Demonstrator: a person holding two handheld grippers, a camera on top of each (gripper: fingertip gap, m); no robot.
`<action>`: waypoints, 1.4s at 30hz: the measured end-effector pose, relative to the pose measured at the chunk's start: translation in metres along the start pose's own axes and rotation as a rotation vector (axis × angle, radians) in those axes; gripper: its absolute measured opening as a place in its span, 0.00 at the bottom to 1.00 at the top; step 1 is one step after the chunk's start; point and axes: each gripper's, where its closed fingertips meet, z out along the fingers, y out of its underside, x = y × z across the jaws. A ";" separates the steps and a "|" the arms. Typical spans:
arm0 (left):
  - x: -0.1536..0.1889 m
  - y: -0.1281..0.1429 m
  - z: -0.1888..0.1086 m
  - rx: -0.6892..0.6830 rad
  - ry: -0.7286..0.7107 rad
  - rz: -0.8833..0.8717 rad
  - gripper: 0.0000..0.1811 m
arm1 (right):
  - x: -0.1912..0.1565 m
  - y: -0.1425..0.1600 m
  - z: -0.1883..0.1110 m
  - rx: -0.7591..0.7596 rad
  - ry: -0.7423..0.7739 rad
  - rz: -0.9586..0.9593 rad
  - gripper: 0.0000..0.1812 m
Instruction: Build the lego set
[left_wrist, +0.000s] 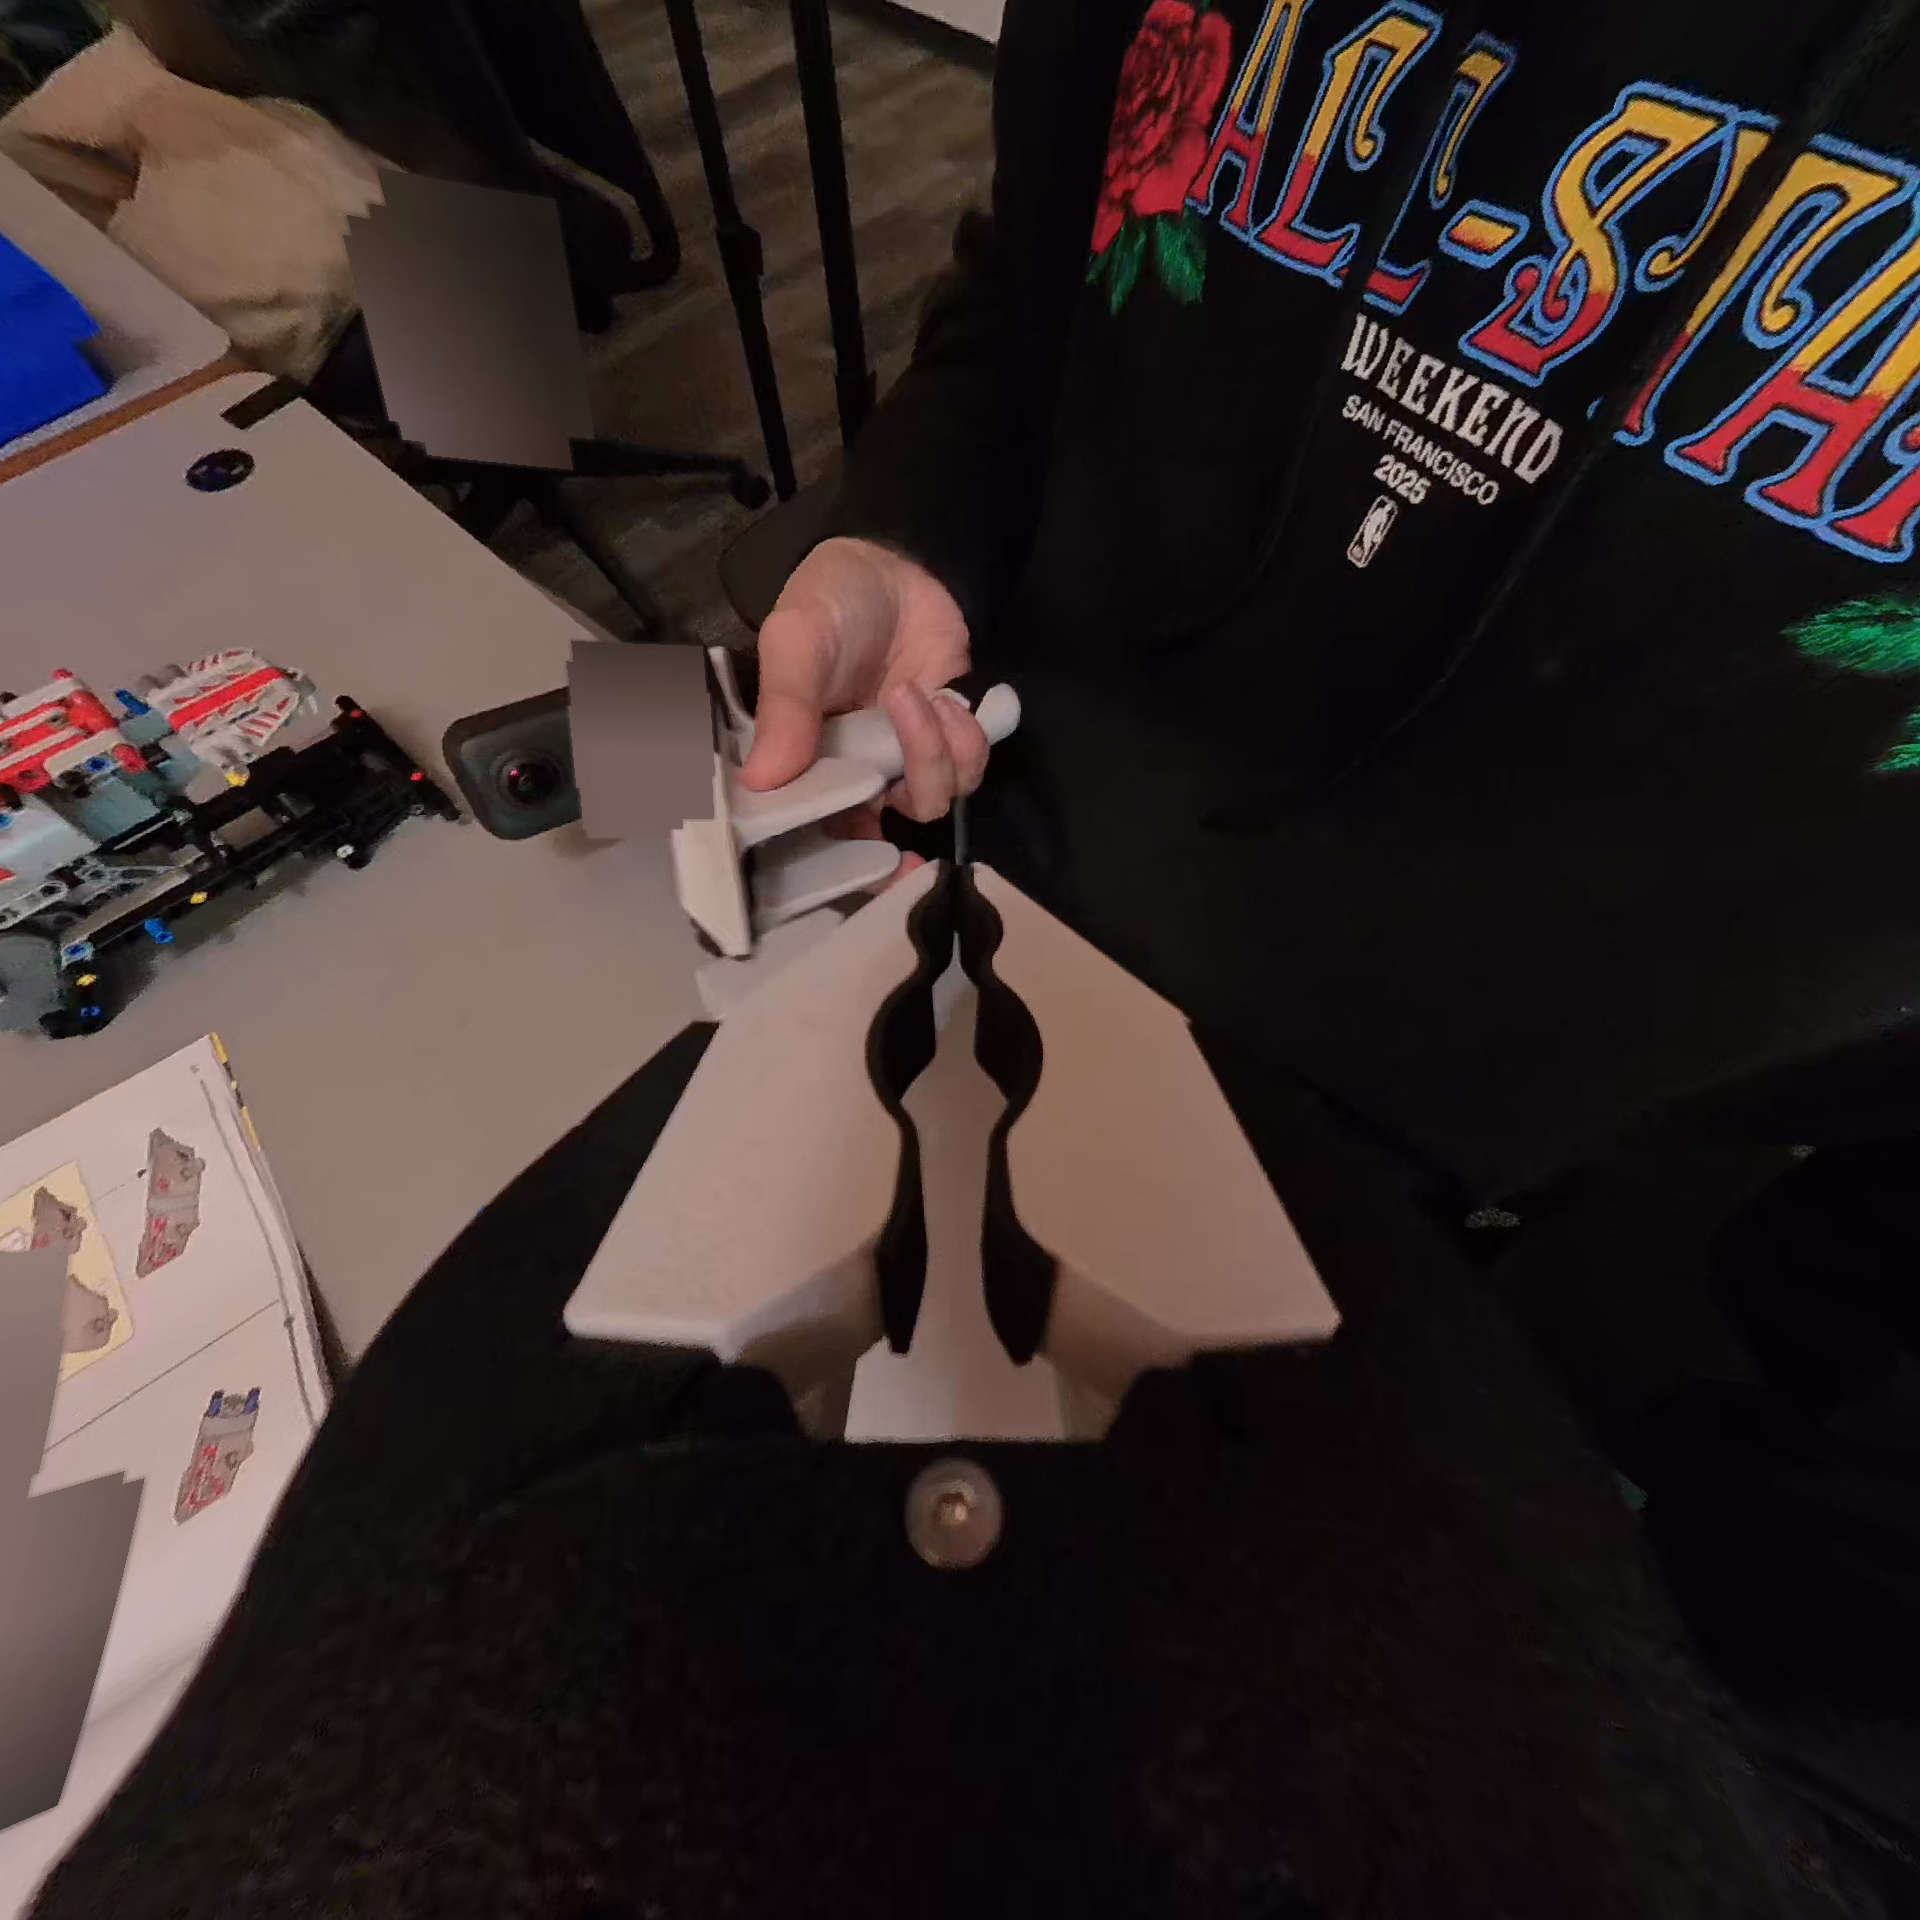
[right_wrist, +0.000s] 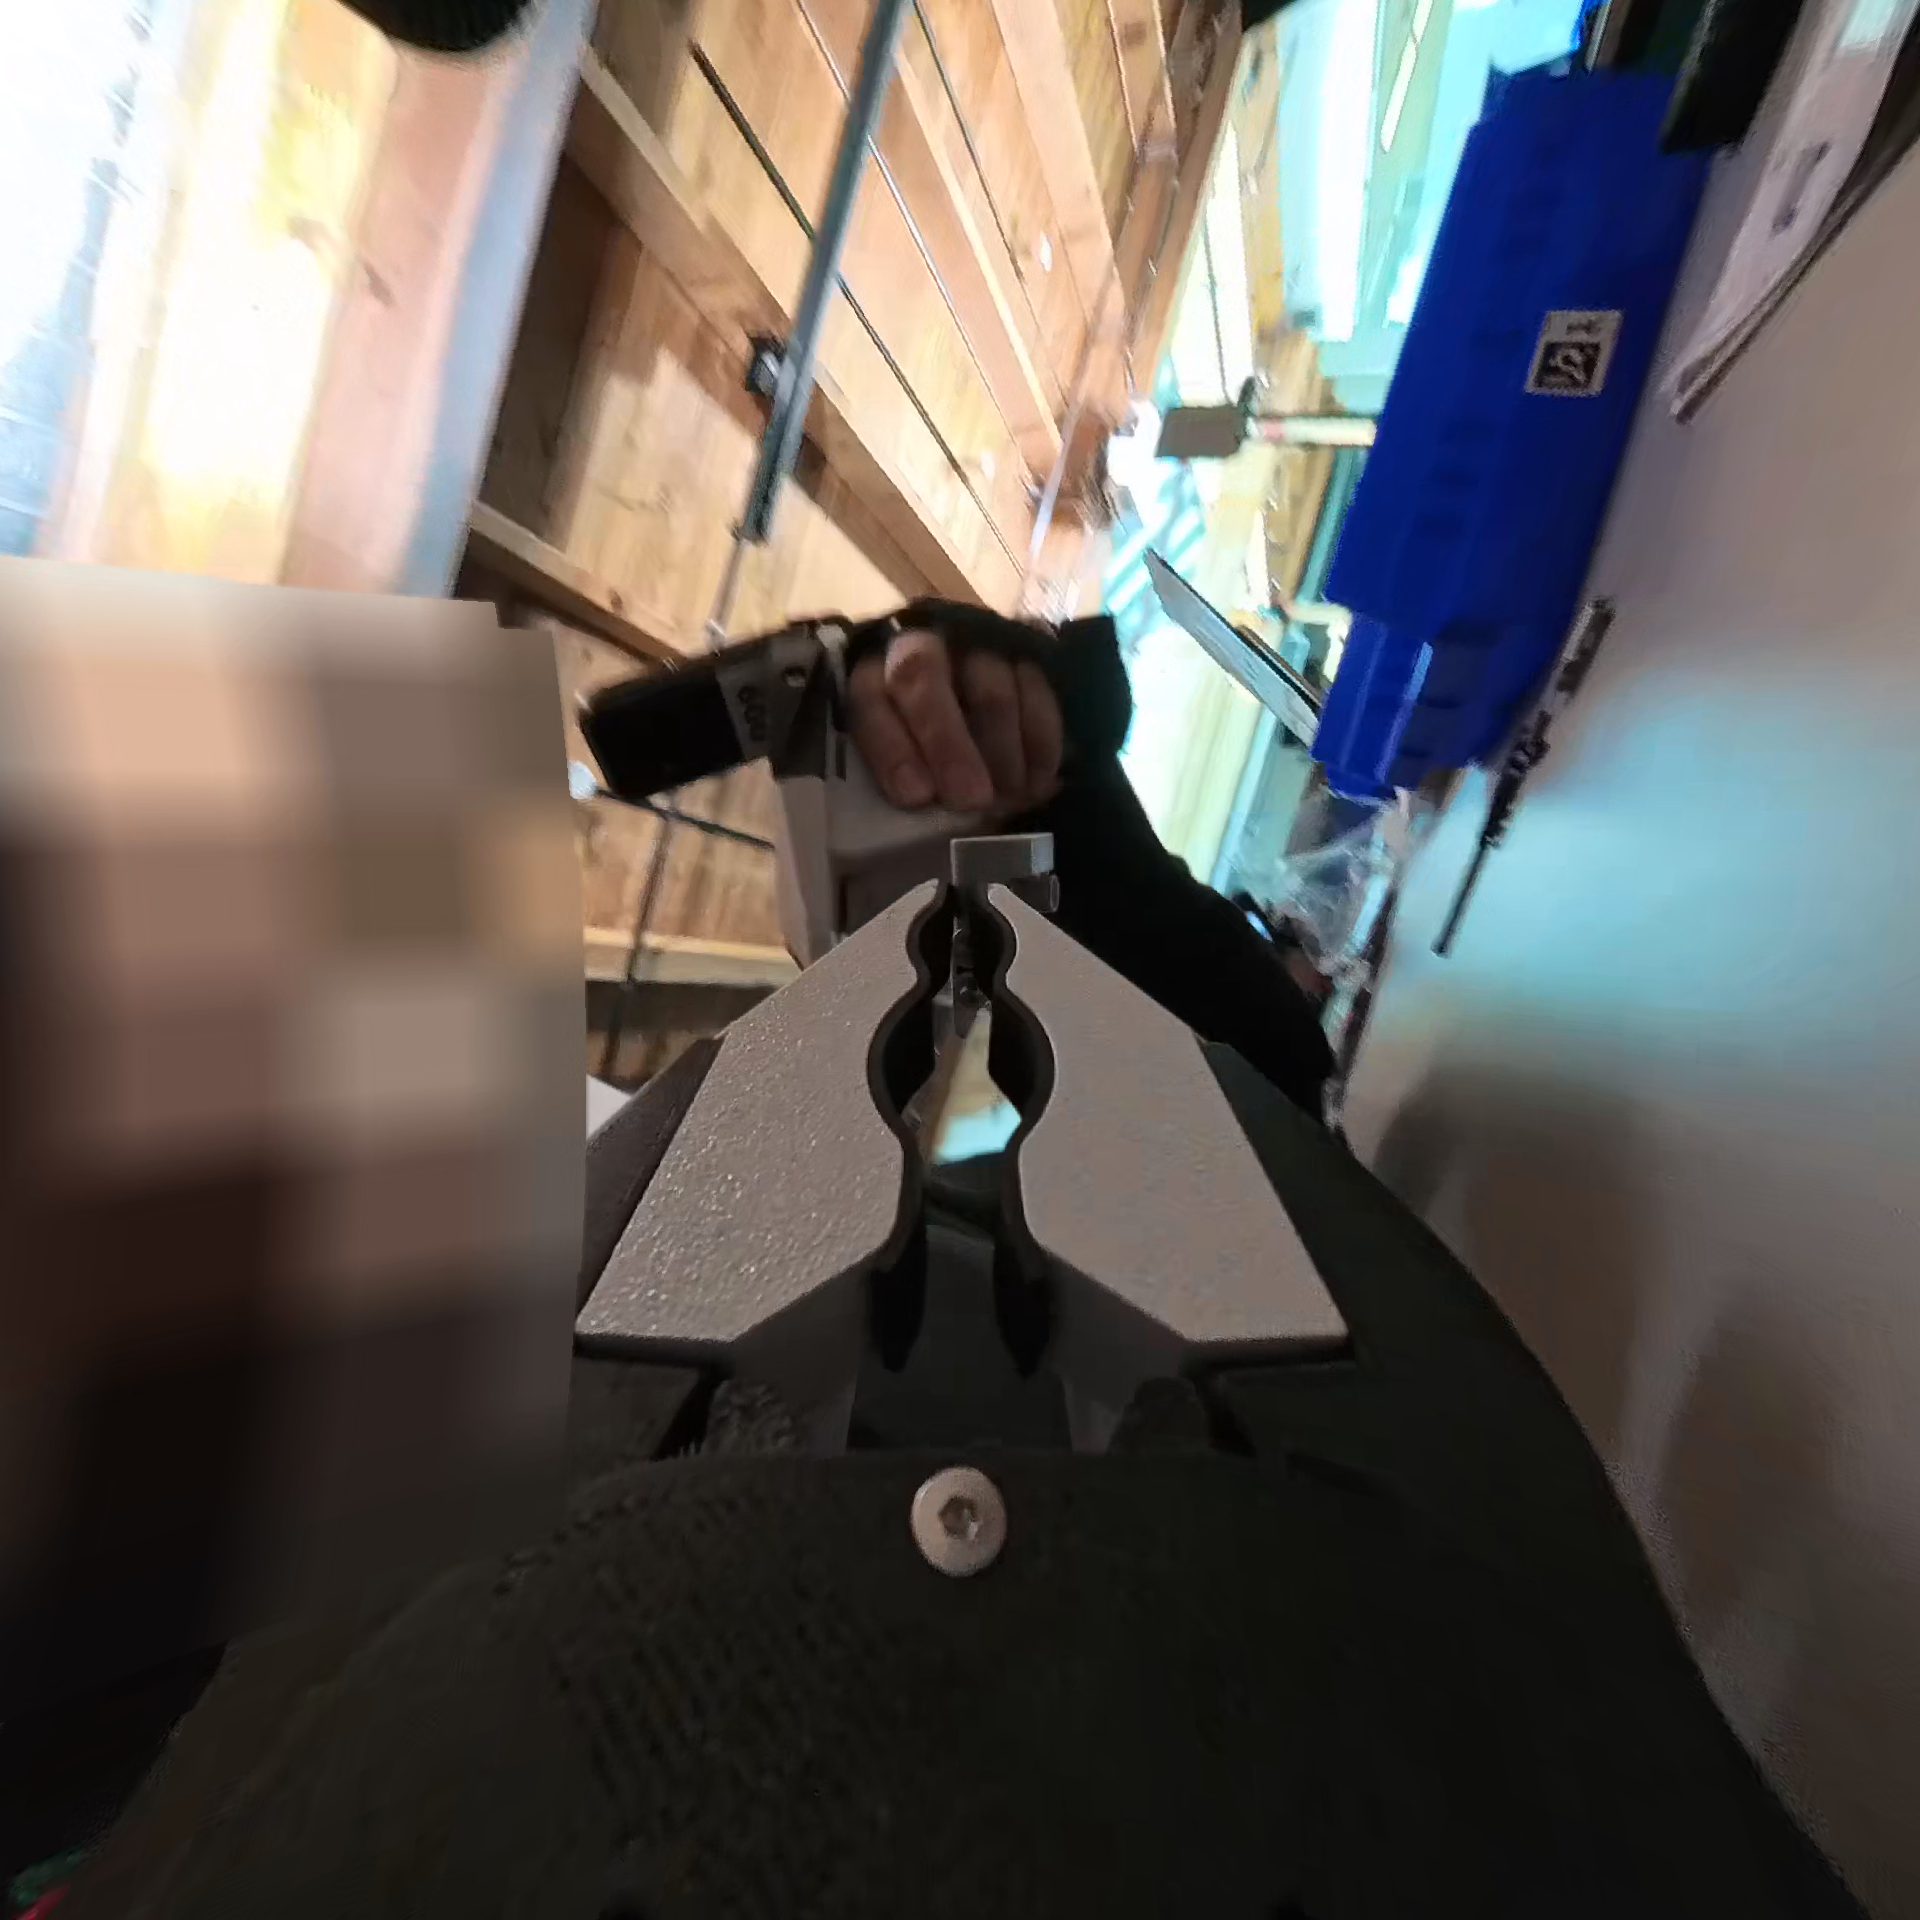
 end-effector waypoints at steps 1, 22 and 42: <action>-0.002 0.001 -0.002 -0.002 -0.016 -0.005 0.00 | 0.006 0.005 0.001 -0.043 0.043 -0.018 0.01; -0.041 0.089 -0.022 0.314 -0.175 -0.380 0.00 | 0.115 -0.048 -0.032 -0.863 0.745 -0.392 0.08; -0.091 0.133 0.007 0.308 -0.057 -0.925 0.00 | 0.108 -0.046 -0.029 -0.676 1.021 -1.372 0.28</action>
